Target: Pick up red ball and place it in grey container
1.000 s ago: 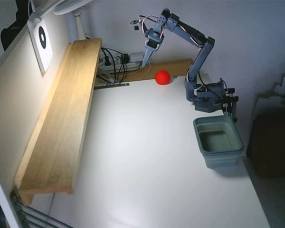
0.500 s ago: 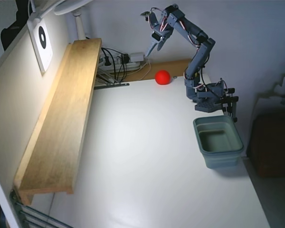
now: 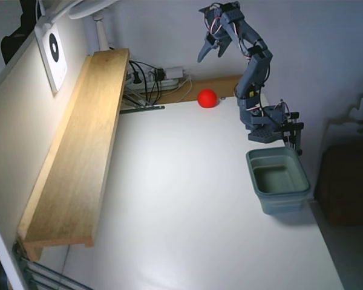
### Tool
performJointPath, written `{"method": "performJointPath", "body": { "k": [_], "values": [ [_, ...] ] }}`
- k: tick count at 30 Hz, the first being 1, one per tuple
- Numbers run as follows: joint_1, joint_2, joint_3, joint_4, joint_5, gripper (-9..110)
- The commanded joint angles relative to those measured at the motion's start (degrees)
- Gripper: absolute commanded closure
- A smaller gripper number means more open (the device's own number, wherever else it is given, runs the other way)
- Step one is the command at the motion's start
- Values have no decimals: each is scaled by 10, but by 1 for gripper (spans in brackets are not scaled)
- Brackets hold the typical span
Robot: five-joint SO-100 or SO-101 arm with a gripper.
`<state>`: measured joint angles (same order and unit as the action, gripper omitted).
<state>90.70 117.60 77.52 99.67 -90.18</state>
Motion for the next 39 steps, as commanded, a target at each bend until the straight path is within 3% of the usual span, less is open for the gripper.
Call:
{"method": "performJointPath", "body": {
  "k": [1,14,39],
  "values": [
    [14,16,-18,3,2,63],
    [14,14,-19,3,2,63],
    [14,-163,-115,-44,2,63]
  ]
}}
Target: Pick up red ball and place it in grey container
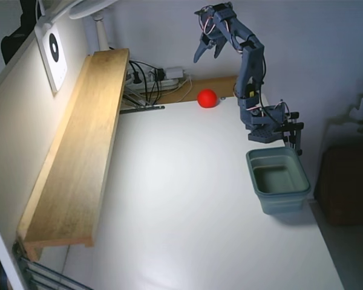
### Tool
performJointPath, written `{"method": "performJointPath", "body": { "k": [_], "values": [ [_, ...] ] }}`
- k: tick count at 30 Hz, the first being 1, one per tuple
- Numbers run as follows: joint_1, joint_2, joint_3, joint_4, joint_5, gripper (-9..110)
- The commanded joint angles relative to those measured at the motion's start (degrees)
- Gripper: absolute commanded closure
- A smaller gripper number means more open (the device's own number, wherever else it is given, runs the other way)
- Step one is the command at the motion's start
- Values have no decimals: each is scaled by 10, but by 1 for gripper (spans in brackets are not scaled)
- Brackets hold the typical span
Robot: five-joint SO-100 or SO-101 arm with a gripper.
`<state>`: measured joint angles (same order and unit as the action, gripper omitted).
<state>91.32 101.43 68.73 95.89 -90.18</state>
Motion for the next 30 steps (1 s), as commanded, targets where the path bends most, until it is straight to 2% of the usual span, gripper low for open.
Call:
{"method": "performJointPath", "body": {
  "k": [1,13,30],
  "values": [
    [8,-2,-28,-6,2,63],
    [8,10,2,-24,2,63],
    [8,89,271,-215,2,63]
  ]
}}
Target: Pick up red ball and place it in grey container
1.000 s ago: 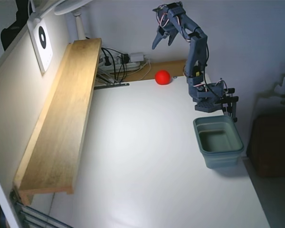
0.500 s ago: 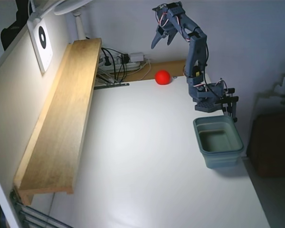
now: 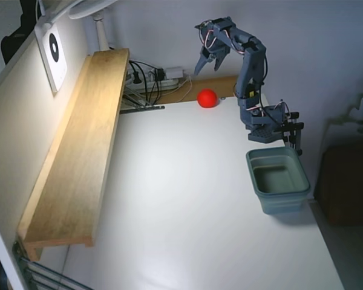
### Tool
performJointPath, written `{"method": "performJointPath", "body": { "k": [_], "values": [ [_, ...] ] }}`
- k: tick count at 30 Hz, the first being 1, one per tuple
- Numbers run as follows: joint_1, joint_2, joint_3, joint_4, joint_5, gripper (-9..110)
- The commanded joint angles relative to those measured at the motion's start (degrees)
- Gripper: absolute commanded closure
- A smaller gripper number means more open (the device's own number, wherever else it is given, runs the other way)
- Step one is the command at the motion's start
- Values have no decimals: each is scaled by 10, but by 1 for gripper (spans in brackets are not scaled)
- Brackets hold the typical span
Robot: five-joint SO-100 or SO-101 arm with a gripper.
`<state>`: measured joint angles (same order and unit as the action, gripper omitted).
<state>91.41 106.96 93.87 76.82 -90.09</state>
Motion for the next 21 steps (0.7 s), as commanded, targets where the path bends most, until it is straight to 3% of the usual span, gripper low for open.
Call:
{"method": "performJointPath", "body": {
  "k": [1,21],
  "values": [
    [7,36,35,-36,1,63],
    [7,48,243,-232,1,63]
  ]
}}
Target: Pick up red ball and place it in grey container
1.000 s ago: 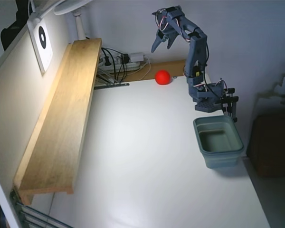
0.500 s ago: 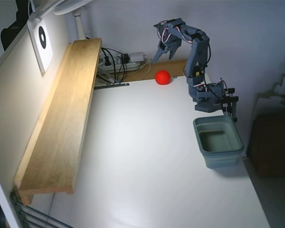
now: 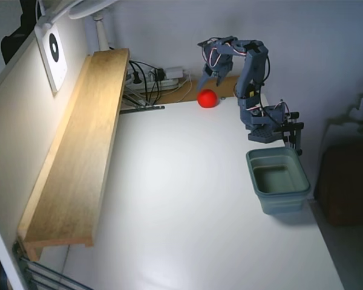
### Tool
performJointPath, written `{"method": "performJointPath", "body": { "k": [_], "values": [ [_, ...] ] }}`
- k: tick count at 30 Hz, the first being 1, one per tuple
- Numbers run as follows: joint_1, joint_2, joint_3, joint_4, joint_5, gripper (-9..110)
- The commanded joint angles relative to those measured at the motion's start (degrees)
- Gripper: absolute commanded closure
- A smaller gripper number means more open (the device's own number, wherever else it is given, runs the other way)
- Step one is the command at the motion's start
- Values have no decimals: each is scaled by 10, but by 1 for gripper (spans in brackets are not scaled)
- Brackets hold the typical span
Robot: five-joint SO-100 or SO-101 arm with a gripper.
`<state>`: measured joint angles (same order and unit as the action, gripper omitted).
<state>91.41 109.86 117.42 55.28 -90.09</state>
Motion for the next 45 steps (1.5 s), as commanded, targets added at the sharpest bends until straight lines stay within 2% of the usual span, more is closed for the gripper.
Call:
{"method": "performJointPath", "body": {
  "k": [1,19,33,45],
  "values": [
    [7,19,11,-20,1,63],
    [7,16,25,-38,1,63],
    [7,-71,-36,-64,1,63],
    [7,-72,-37,-64,1,63]
  ]
}}
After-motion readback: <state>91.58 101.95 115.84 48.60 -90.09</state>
